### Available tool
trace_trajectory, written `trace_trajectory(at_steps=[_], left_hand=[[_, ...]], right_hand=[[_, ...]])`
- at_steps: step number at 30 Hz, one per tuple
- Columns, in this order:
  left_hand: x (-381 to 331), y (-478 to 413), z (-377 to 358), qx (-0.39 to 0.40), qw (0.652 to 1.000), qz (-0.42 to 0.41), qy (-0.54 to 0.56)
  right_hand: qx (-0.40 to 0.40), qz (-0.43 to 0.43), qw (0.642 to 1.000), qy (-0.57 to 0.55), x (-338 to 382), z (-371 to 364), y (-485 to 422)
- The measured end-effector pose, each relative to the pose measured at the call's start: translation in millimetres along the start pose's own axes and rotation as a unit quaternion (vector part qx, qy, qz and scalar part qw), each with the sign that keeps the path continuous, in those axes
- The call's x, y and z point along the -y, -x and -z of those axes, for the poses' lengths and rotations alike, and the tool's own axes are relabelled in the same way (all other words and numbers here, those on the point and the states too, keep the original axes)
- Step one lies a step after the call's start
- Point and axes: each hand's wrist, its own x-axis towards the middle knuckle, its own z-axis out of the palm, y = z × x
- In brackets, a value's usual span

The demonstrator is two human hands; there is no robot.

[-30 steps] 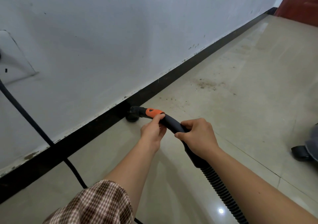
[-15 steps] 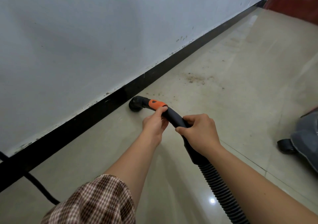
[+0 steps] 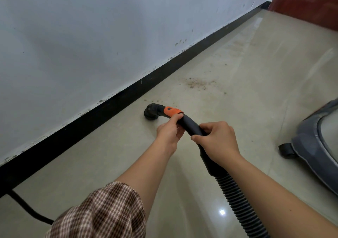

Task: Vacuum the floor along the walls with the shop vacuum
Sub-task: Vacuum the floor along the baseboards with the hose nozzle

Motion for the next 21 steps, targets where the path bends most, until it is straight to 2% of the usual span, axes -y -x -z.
trace_trajectory(at_steps=[21], left_hand=[[45.3, 23.0, -50.0, 0.055, 0.997, 0.047, -0.039]], right_hand=[[-0.037, -0.06, 0.997, 0.027, -30.8, 56.1, 30.6]])
